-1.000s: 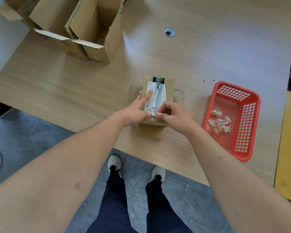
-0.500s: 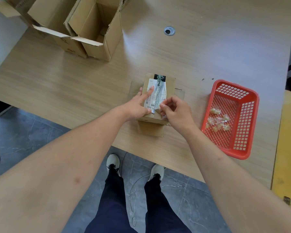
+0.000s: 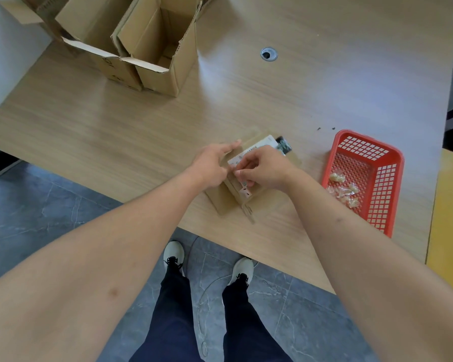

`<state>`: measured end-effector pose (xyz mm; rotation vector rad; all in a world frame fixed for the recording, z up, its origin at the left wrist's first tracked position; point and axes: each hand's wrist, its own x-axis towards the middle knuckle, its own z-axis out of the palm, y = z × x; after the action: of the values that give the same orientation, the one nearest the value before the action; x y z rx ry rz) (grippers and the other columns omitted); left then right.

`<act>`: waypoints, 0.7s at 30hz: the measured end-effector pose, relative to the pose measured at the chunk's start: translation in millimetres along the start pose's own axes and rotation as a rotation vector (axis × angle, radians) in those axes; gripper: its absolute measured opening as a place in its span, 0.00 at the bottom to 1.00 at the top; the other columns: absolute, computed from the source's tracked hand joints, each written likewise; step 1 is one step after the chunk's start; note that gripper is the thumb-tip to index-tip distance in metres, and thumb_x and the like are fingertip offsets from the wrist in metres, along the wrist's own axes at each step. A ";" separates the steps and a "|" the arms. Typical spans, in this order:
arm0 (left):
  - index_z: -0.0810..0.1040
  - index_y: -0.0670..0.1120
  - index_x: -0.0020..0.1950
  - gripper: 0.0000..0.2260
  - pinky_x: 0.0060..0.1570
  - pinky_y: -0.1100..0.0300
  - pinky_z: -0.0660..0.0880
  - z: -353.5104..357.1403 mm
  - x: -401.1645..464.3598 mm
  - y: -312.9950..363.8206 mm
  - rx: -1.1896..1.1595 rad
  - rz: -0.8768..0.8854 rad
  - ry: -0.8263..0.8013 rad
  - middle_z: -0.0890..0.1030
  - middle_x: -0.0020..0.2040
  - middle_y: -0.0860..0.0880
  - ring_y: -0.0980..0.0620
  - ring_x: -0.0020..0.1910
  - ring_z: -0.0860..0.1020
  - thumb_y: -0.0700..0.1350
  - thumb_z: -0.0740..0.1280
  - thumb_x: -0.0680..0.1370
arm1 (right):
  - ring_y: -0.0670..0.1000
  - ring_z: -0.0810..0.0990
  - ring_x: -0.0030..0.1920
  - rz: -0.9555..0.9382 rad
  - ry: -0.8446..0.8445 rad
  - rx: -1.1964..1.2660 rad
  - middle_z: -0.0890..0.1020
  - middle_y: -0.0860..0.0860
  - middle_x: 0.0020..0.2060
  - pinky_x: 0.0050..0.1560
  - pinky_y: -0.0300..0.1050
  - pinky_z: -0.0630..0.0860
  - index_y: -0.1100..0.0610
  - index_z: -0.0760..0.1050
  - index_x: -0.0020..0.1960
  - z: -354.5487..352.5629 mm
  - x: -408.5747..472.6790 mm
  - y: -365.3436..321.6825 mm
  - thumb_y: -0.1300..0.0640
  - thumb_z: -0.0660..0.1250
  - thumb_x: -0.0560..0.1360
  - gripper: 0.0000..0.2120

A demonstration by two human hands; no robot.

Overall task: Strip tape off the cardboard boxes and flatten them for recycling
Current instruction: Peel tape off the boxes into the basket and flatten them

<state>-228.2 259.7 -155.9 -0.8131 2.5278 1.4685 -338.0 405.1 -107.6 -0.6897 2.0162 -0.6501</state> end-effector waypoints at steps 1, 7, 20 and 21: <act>0.71 0.59 0.76 0.28 0.75 0.55 0.66 0.0 2.7 -1.5 0.014 0.006 -0.044 0.72 0.76 0.52 0.54 0.75 0.68 0.41 0.73 0.78 | 0.44 0.82 0.32 0.023 0.023 0.030 0.87 0.49 0.37 0.35 0.37 0.76 0.54 0.85 0.44 2.5 2.3 -1.1 0.56 0.75 0.75 0.02; 0.61 0.52 0.82 0.32 0.80 0.53 0.50 4.7 -5.1 -13.6 0.000 -0.016 -0.047 0.57 0.82 0.53 0.54 0.81 0.52 0.43 0.66 0.79 | 0.46 0.77 0.29 0.165 0.194 0.309 0.87 0.49 0.36 0.29 0.33 0.70 0.56 0.85 0.45 20.3 15.3 -4.5 0.56 0.77 0.74 0.04; 0.53 0.67 0.81 0.40 0.80 0.44 0.43 11.0 -9.5 -16.1 -0.077 -0.077 -0.064 0.41 0.82 0.61 0.49 0.81 0.35 0.47 0.73 0.78 | 0.44 0.76 0.30 -0.064 0.211 0.090 0.80 0.46 0.29 0.39 0.42 0.75 0.51 0.85 0.41 10.6 21.9 0.9 0.54 0.77 0.74 0.03; 0.52 0.69 0.80 0.40 0.79 0.43 0.42 10.9 -9.3 -14.8 -0.059 -0.095 -0.078 0.39 0.81 0.63 0.49 0.80 0.33 0.48 0.72 0.78 | 0.44 0.75 0.31 -0.068 0.222 0.082 0.79 0.47 0.29 0.39 0.43 0.75 0.51 0.85 0.41 9.5 23.3 3.7 0.54 0.78 0.74 0.04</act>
<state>-214.8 266.7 -169.9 -0.8541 2.3666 1.5203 -341.3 390.2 -127.9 -0.6639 2.1617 -0.8781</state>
